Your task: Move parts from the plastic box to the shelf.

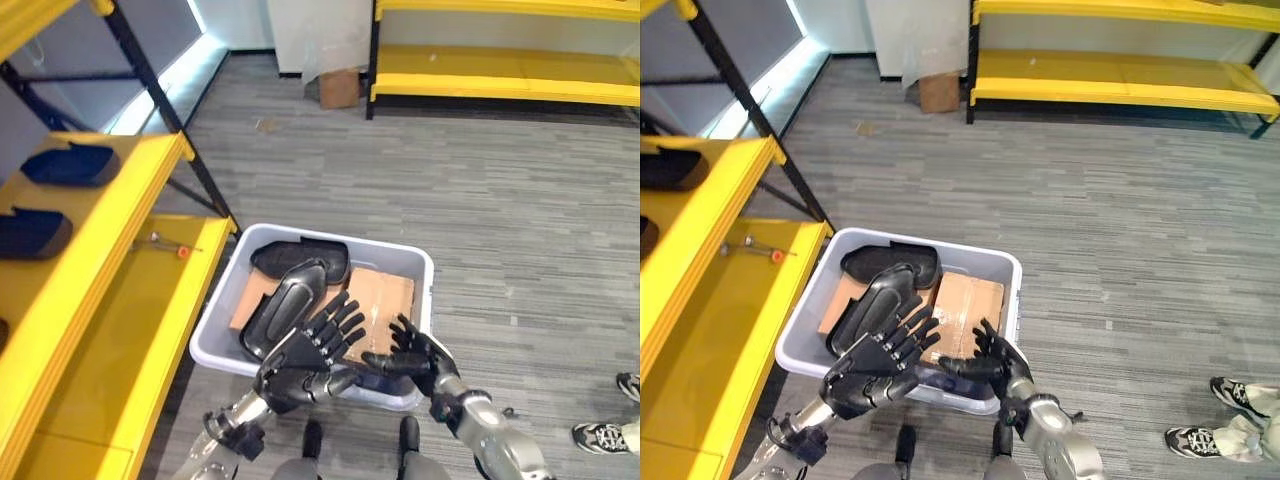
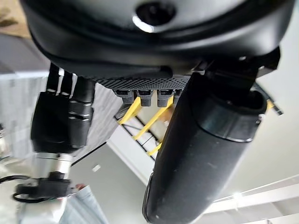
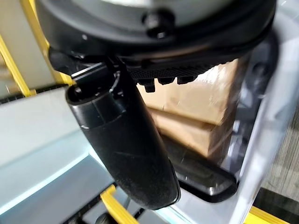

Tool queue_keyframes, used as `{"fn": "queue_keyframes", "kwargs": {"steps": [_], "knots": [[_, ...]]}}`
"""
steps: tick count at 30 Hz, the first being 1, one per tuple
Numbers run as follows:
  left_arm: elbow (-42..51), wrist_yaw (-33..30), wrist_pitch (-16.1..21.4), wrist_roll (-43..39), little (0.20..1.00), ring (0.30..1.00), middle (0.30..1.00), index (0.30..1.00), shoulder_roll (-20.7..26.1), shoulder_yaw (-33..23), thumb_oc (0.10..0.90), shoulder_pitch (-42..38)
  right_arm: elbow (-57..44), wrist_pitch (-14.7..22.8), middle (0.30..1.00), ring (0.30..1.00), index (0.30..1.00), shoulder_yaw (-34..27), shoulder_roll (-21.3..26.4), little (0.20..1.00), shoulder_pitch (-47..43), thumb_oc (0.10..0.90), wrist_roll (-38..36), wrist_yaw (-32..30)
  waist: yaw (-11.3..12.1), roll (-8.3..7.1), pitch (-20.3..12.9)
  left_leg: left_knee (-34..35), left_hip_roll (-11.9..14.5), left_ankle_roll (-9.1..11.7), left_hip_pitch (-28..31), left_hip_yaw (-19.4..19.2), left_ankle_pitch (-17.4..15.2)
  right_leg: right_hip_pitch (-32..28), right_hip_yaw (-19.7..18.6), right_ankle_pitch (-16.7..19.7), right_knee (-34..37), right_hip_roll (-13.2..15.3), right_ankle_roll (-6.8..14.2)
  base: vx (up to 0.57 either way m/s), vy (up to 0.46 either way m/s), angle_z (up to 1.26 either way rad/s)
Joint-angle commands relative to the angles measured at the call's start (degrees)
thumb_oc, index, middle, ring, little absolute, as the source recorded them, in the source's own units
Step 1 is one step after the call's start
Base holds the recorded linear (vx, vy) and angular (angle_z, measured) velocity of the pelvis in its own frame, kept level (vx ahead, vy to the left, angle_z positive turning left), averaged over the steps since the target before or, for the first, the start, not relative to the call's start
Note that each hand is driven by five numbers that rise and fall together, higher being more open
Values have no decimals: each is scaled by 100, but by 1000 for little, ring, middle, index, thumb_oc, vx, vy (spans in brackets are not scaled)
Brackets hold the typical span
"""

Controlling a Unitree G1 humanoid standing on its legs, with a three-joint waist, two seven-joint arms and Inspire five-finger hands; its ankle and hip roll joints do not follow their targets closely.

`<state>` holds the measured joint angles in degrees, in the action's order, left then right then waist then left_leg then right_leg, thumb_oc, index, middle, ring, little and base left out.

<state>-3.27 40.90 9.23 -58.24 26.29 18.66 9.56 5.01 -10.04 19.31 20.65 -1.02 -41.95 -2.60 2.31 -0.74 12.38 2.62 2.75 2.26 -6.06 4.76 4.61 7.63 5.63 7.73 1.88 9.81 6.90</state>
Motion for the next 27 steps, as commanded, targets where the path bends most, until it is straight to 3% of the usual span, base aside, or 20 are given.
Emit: {"fn": "queue_keyframes", "kwargs": {"steps": [1,7,11,14,19,27], "knots": [[789,-37,690,-360,1000,1000,1000,1000,-41,-75,900,-565,-424,448,1000,1000,1000,-36,148,1000,-594,900,-474,-11,118,98,140,-1,217,-67,-253,-166,277,-119,106,-482,-536,-76,-129,-251,167,26],[941,-551,980,-348,1000,1000,1000,1000,17,37,900,-1134,-9,558,1000,1000,1000,196,-218,1000,-1786,900,-909,-915,452,-3,701,-196,79,-175,-869,-115,361,268,188,-370,-626,-74,-159,-178,97,24],[991,-600,859,-281,1000,1000,1000,1000,58,70,900,-1453,886,998,1000,1000,1000,-131,-657,1000,-2879,900,-955,-1929,776,-93,1090,-256,4,-237,-1259,-66,403,412,368,-250,-557,-83,-176,-118,0,19],[931,-571,801,-258,1000,1000,1000,1000,25,174,900,-1640,1353,1099,1000,1000,1000,-391,-765,1000,-3444,900,-1385,-2079,944,-71,1309,-284,-69,-257,-1474,-5,434,498,477,-209,-554,-63,-176,-46,29,26],[872,-542,917,-179,1000,1000,1000,1000,-86,321,900,-1740,1391,1455,1000,1000,1000,-548,-818,1000,-3805,900,-1284,-2399,1081,-30,1621,-390,-198,-312,-1843,31,502,756,560,-154,-647,-5,-150,-11,53,5],[929,-625,967,-133,1000,1000,1000,1000,-126,414,900,-1782,1230,1699,1000,1000,1000,-525,-813,1000,-4018,900,-1100,-2371,1135,-33,1741,-564,-272,-340,-2240,21,516,1085,615,-156,-808,35,-108,7,14,7]]}}
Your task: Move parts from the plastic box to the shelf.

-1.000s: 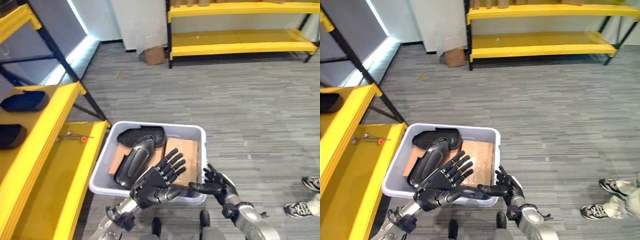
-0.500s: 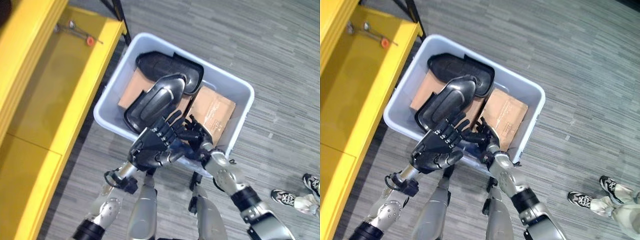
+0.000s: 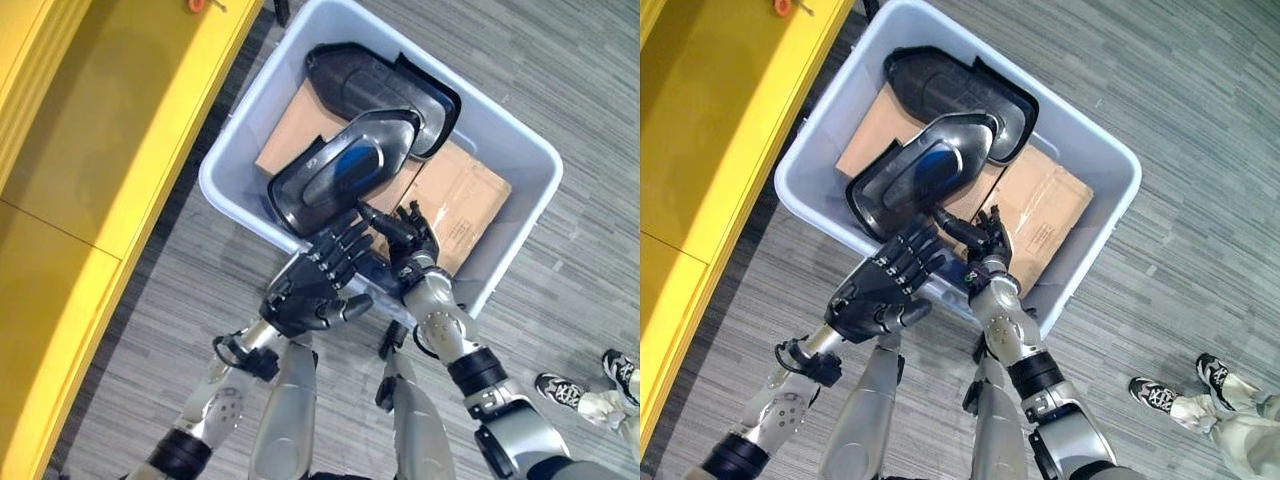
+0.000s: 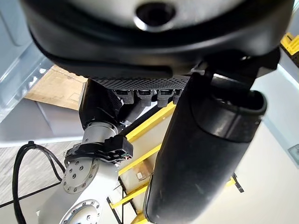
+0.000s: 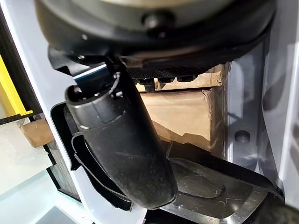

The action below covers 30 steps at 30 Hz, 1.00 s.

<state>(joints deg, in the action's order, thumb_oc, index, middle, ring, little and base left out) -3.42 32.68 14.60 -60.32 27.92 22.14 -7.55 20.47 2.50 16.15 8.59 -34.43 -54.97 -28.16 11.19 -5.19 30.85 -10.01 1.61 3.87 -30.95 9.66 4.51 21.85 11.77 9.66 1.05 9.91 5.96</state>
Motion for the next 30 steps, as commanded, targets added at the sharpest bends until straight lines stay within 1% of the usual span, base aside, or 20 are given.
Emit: {"fn": "queue_keyframes", "kwargs": {"steps": [1,2,4,5,7,8,9,12,13,15,16,17,20,22,24,25,27,28,29,30], "knots": [[949,172,434,85,1000,1000,1000,1000,-293,77,900,-65,-333,495,1000,1000,1000,-206,403,1000,-695,900,319,169,252,416,-106,674,-167,-506,218,-466,519,-309,6,-357,-746,26,-14,0,0,0],[973,157,439,80,1000,1000,1000,1000,-305,96,900,-51,-400,603,1000,1000,1000,-187,412,1000,-734,900,499,202,256,416,-106,645,-177,-511,165,-465,511,-263,5,-366,-771,26,-11,0,0,0],[992,132,471,100,1000,1000,1000,1000,-328,112,900,-24,-548,696,1000,1000,1000,-146,424,1000,-740,900,679,296,247,414,-106,619,-187,-516,110,-470,509,-216,6,-377,-798,28,-5,0,0,0],[999,135,483,115,1000,1000,1000,1000,-336,111,900,-6,-655,691,1000,1000,1000,-130,424,1000,-729,900,747,297,243,412,-106,614,-189,-520,94,-475,511,-201,4,-377,-805,30,-3,0,0,0],[1029,144,561,111,1000,1000,1000,1000,-351,127,900,69,-1022,808,1000,1000,1000,-53,402,1000,-628,900,1025,254,212,408,-106,588,-197,-531,29,-480,510,-120,-14,-383,-853,35,3,3,36,1],[1048,145,608,114,1000,1000,1000,1000,-356,132,900,120,-1223,837,1000,1000,1000,-11,403,1000,-555,900,1191,129,191,403,-106,583,-196,-536,14,-495,510,-92,-25,-381,-869,38,10,-7,51,3],[1103,83,692,167,1000,1000,1000,1000,-376,147,900,204,-1631,893,1000,1000,1000,68,377,1000,-366,900,1476,-165,130,380,-106,578,-189,-542,-12,-531,502,-38,-51,-372,-888,38,25,-11,44,4],[1188,2,808,250,1000,1000,1000,1000,-429,181,900,317,-2097,918,1000,1000,1000,158,325,1000,-40,900,1745,-299,39,358,-106,565,-184,-553,-55,-586,490,50,-98,-362,-920,39,38,-27,47,3],[1241,-40,866,300,1000,1000,1000,1000,-478,194,900,368,-2379,977,1000,1000,1000,228,297,1000,166,900,2048,-375,-19,358,-106,569,-173,-559,-80,-626,486,114,-132,-357,-946,32,42,-50,76,2],[1322,-129,1025,383,1000,1000,1000,1000,-569,251,900,456,-2935,1252,1000,1000,1000,304,320,1000,646,900,2841,-256,-147,373,-106,553,-153,-563,-117,-699,472,227,-205,-349,-1005,15,52,-63,95,0],[1360,-202,1159,432,1000,1000,1000,1000,-634,311,900,497,-3334,1597,1000,1000,1000,367,352,1000,957,900,3599,-157,-238,392,-106,541,-134,-552,-132,-759,467,290,-254,-341,-1036,15,66,-76,112,-8],[1336,-263,1271,454,1000,1000,1000,1000,-693,367,900,486,-3714,1645,1000,1000,1000,415,393,1000,1125,900,4046,-181,-321,416,-106,531,-118,-544,-142,-805,463,345,-304,-347,-1080,6,69,-71,113,-16],[1387,-484,1415,486,1000,1000,1000,1000,-795,501,900,399,-4163,1857,1000,1000,1000,436,575,1000,1230,900,4779,-386,-476,502,-106,514,-97,-516,-113,-894,444,433,-403,-408,-1201,-20,47,-51,108,-23],[1375,-461,1452,405,1000,1000,1000,1000,-812,523,900,379,-4254,1984,1000,1000,1000,356,699,1000,1216,900,5072,-549,-530,579,-106,443,-95,-494,-102,-927,419,482,-451,-505,-1368,-40,12,-13,71,-11],[1347,-442,1469,349,1000,1000,1000,1000,-844,543,900,364,-4214,1932,1000,1000,1000,335,754,1000,1161,900,4988,-483,-549,640,-106,388,-107,-478,-85,-932,396,505,-466,-585,-1481,-45,-28,16,60,-11],[1317,-431,1483,334,1000,1000,1000,1000,-852,551,900,358,-4188,1856,1000,1000,1000,355,778,1000,1156,900,4822,-410,-554,657,-106,372,-109,-469,-81,-929,396,502,-475,-609,-1510,-46,-43,34,61,-6],[1269,-379,1483,325,1000,1000,1000,1000,-872,555,900,403,-4072,1558,1000,1000,1000,386,802,1000,1191,900,4252,-152,-556,693,-106,359,-115,-472,-35,-928,388,480,-476,-639,-1549,-35,-66,34,31,-2],[1259,-372,1474,332,1000,1000,1000,1000,-880,543,900,409,-4041,1484,1000,1000,1000,392,807,1000,1203,900,4145,-109,-556,695,-106,361,-114,-473,-31,-931,389,481,-477,-639,-1551,-35,-68,0,0,0],[1232,-358,1473,320,1000,1000,1000,1000,-888,490,900,443,-3850,1212,1000,1000,1000,492,835,1000,1218,900,3482,422,-554,698,-106,378,-110,-474,-24,-946,396,483,-482,-641,-1535,-44,-88,0,0,0],[1227,-346,1478,303,1000,1000,1000,1000,-871,471,900,452,-3831,1069,1000,1000,1000,536,837,1000,1289,900,3203,666,-554,689,-106,382,-106,-465,-16,-934,398,472,-471,-654,-1540,-42,-89,0,0,0]]}}
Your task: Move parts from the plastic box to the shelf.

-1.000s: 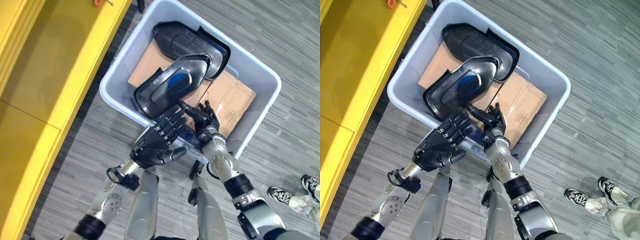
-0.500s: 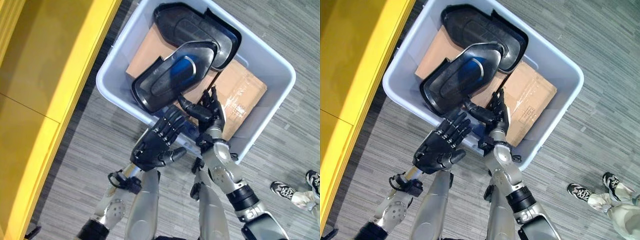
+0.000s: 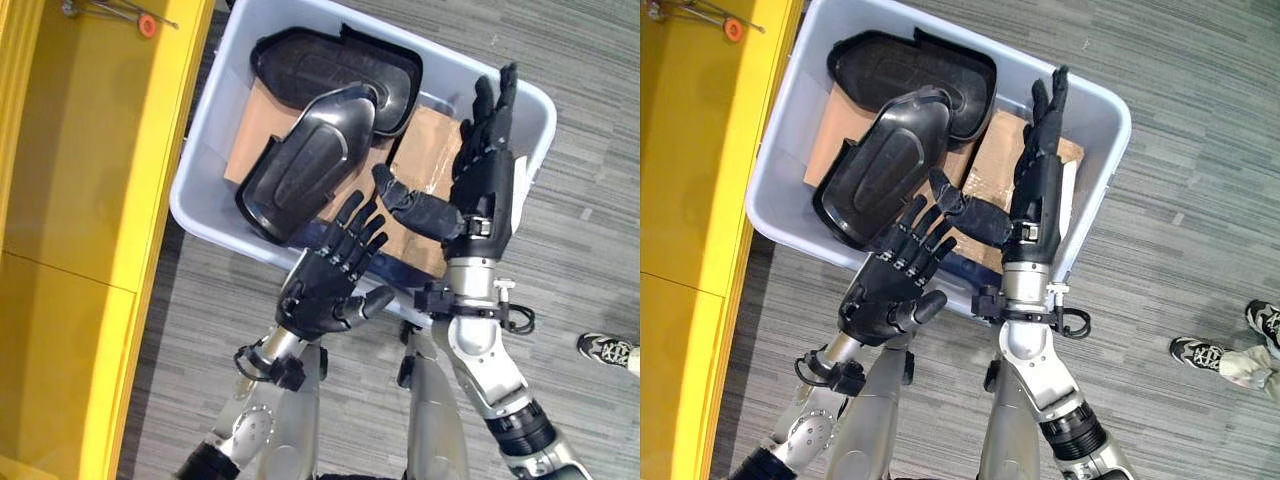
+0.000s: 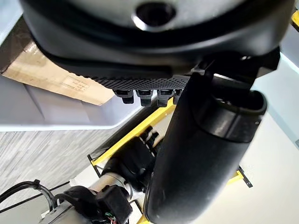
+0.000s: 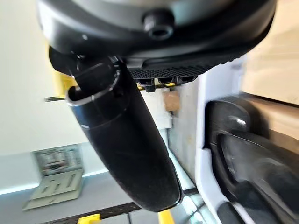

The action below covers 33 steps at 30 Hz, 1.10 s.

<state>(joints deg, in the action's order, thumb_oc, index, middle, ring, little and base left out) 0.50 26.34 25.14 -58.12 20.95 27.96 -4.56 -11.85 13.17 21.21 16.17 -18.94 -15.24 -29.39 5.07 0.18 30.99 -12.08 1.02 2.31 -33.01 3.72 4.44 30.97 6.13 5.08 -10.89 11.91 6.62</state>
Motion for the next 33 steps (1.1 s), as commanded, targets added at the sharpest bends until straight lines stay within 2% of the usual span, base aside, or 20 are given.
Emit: {"fn": "queue_keyframes", "kwargs": {"steps": [1,3,6,7,8,10,11,13,17,19,20,21,22,23,25,27,30,33], "knots": [[841,303,427,70,1000,1000,1000,1000,-148,-126,900,170,-569,-148,1000,1000,1000,83,105,1000,-212,900,-1068,1037,59,146,-119,588,-48,-308,182,-328,414,-432,98,-193,-349,-244,-157,9,9,-3],[869,236,419,146,1000,1000,1000,1000,-122,-162,900,195,-505,-508,1000,1000,1000,253,107,1000,-149,900,-1675,1386,79,130,-119,591,-48,-316,153,-317,435,-408,110,-182,-349,-249,-168,0,0,0],[894,185,520,119,1000,1000,1000,1000,-59,-228,900,221,-341,-757,1000,1000,1000,479,86,1000,-150,900,-2220,1501,135,114,-119,617,-51,-331,139,-295,465,-421,159,-164,-308,-238,-169,0,0,0],[905,135,618,118,1000,1000,1000,1000,-37,-249,900,226,-305,-753,1000,1000,1000,516,77,1000,-144,900,-2328,1507,150,112,-119,617,-53,-334,132,-289,472,-421,173,-161,-305,-237,-171,7,-27,7],[945,-143,969,112,1000,1000,1000,1000,4,-329,900,292,-231,-758,1000,1000,1000,554,69,1000,-101,900,-2538,1599,196,113,-119,607,-71,-343,110,-252,490,-424,208,-153,-303,-232,-171,8,-38,9],[1038,-977,1742,307,1000,1000,1000,1000,20,-668,900,443,-254,-634,1000,1000,1000,620,-43,1000,24,900,-2469,1624,318,99,-119,622,-99,-360,63,-174,523,-418,297,-176,-322,-230,-172,-5,-67,8],[1067,-1046,1897,321,1000,1000,1000,1000,19,-788,900,475,-271,-637,1000,1000,1000,641,-96,1000,44,900,-2443,1546,361,94,-119,626,-107,-363,53,-143,530,-420,325,-187,-336,-229,-170,-9,-69,12],[1202,-1116,1959,510,1000,1000,1000,1000,-5,-1034,900,560,-267,-723,1000,1000,1000,627,-190,1000,46,900,-2456,1388,447,98,-119,629,-144,-372,39,-96,540,-446,377,-205,-327,-214,-167,-9,-55,18],[1479,-1636,2241,1212,1000,1000,1000,1000,68,-1481,900,686,2,-497,1000,1000,1000,534,-341,1000,-75,900,-2383,1005,648,138,-119,637,-202,-385,-9,23,584,-474,486,-224,-321,-186,-174,-5,-49,16],[1699,-2505,2423,2183,1000,1000,1000,1000,155,-1766,900,731,131,-416,1000,1000,1000,439,-397,1000,-119,900,-2399,944,740,148,-119,639,-242,-388,0,67,592,-525,535,-258,-321,-159,-167,7,-26,19],[1766,-3026,2356,2712,1000,1000,1000,1000,193,-1877,900,740,190,-367,1000,1000,1000,406,-413,1000,-160,900,-2399,892,778,152,-119,646,-257,-389,7,89,596,-545,549,-266,-312,-153,-166,12,-40,23],[1775,-4865,1832,4755,1000,1000,1000,1000,457,-2222,900,728,423,-282,1000,1000,1000,297,-471,1000,-283,900,-2456,822,891,168,-119,656,-309,-382,31,158,606,-595,594,-307,-321,-141,-160,5,-29,21],[1780,-4889,1827,4780,1000,1000,1000,1000,456,-2217,900,717,426,-281,1000,1000,1000,293,-469,1000,-296,900,-2456,823,893,175,-119,657,-303,-381,12,163,622,-582,598,-286,-311,-149,-163,17,-18,12],[1719,-5415,1513,5540,1000,1000,1000,1000,596,-2338,900,721,495,-295,1000,1000,1000,230,-501,1000,-356,900,-2430,803,928,181,-119,645,-333,-379,41,183,602,-609,605,-333,-347,-134,-161,3,7,9],[1639,-5913,1179,6239,1000,1000,1000,1000,771,-2501,900,763,633,-259,1000,1000,1000,201,-483,1000,-456,900,-2471,789,988,212,-119,621,-353,-358,29,188,610,-609,644,-351,-360,-108,-161,3,21,8],[1542,-6050,1241,6324,1000,1000,1000,1000,917,-2606,900,826,675,-293,1000,1000,1000,181,-461,1000,-539,900,-2527,782,1023,254,-119,617,-358,-353,30,186,608,-613,654,-377,-376,-86,-161,-6,47,3],[1508,-5709,1531,5911,1000,1000,1000,1000,978,-2763,900,993,815,-192,1000,1000,1000,153,-473,1000,-654,900,-2543,573,1094,319,-119,622,-380,-343,23,186,615,-636,678,-395,-357,-55,-152,-9,54,6],[1538,-5311,1715,5716,1000,1000,1000,1000,959,-2761,900,1069,955,-153,1000,1000,1000,102,-569,1000,-726,900,-2707,386,1147,309,-119,625,-389,-336,10,198,614,-664,704,-394,-335,-49,-130,0,5,3]]}}
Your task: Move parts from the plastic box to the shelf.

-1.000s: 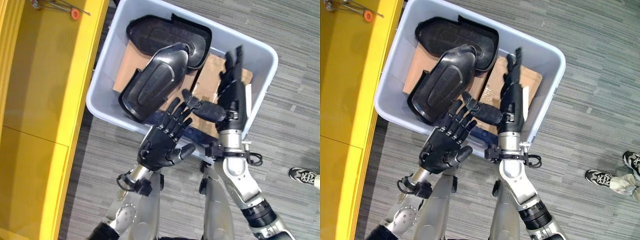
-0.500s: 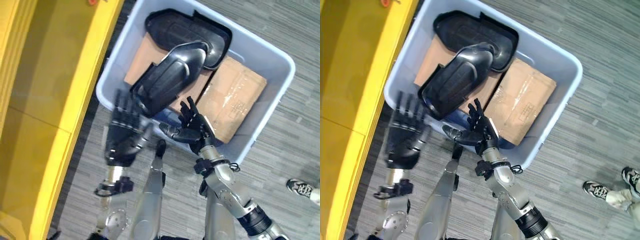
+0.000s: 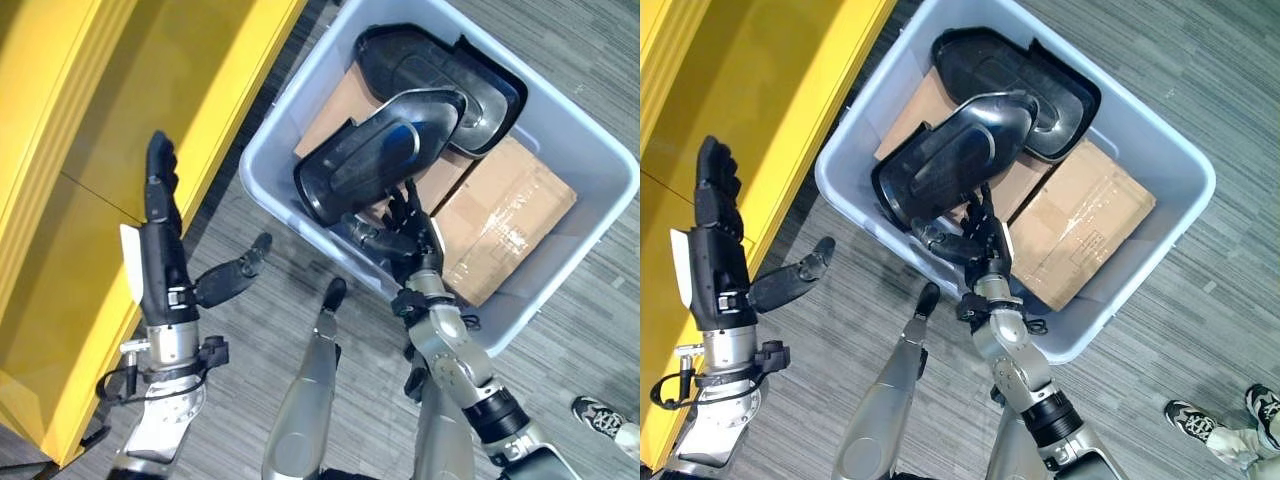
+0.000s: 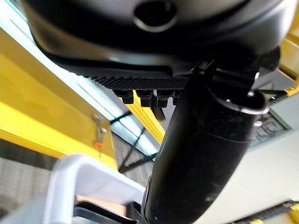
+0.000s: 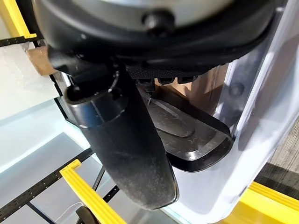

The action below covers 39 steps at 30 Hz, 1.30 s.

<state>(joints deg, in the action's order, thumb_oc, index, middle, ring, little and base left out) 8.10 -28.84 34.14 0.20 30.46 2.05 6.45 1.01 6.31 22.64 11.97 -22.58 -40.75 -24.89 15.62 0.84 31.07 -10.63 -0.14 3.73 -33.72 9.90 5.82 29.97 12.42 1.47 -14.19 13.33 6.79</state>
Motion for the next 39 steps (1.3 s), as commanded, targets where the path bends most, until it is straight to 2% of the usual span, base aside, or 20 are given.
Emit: {"fn": "queue_keyframes", "kwargs": {"steps": [1,6,17,22,29,32,36,39], "knots": [[797,283,814,-113,1000,1000,1000,1000,7,-155,900,-30,-296,495,1000,1000,1000,-60,-172,1000,-368,900,-273,-53,100,241,-127,483,-274,-480,71,-413,476,-563,77,-34,-3,-192,-141,3,-2,6],[823,503,832,-105,1000,1000,1000,1000,-3,-17,900,-63,-88,249,1000,1000,1000,-55,-319,1000,-361,900,-800,28,119,197,-127,477,-272,-469,18,-402,475,-553,92,-15,29,-207,-124,-2,-9,8],[794,809,816,-413,1000,1000,1000,1000,82,244,900,-147,208,412,1000,1000,1000,-68,-426,1000,-537,900,-1404,113,150,165,-127,455,-274,-454,-51,-398,486,-627,125,13,145,-210,-98,0,0,0],[851,887,832,-446,1000,1000,1000,1000,103,312,900,-160,127,398,1000,1000,1000,-89,-390,1000,-535,900,-1776,-69,141,115,-127,467,-266,-455,-78,-430,485,-663,133,52,241,-220,-85,0,0,0],[869,932,834,-490,1000,1000,1000,1000,78,376,900,-129,-52,458,1000,1000,1000,-102,-365,1000,-330,900,-1897,-29,90,83,-127,489,-252,-452,-102,-457,488,-653,112,90,297,-239,-64,0,0,0],[899,814,856,-406,1000,1000,1000,1000,32,447,900,-108,-270,440,1000,1000,1000,-57,-307,1000,-82,900,-1950,141,24,61,-127,512,-238,-459,-130,-495,495,-615,70,121,327,-263,-50,-5,4,1],[958,732,845,-343,1000,1000,1000,1000,-15,472,900,-50,-549,193,1000,1000,1000,33,-203,1000,195,900,-2020,389,-36,45,-127,543,-218,-448,-138,-528,510,-588,37,146,352,-278,-30,0,0,0],[981,668,887,-217,1000,1000,1000,1000,-39,470,900,10,-841,316,1000,1000,1000,151,-87,1000,511,900,-1783,592,-100,14,-127,572,-190,-444,-153,-555,523,-544,13,181,364,-292,-7,0,0,0]]}}
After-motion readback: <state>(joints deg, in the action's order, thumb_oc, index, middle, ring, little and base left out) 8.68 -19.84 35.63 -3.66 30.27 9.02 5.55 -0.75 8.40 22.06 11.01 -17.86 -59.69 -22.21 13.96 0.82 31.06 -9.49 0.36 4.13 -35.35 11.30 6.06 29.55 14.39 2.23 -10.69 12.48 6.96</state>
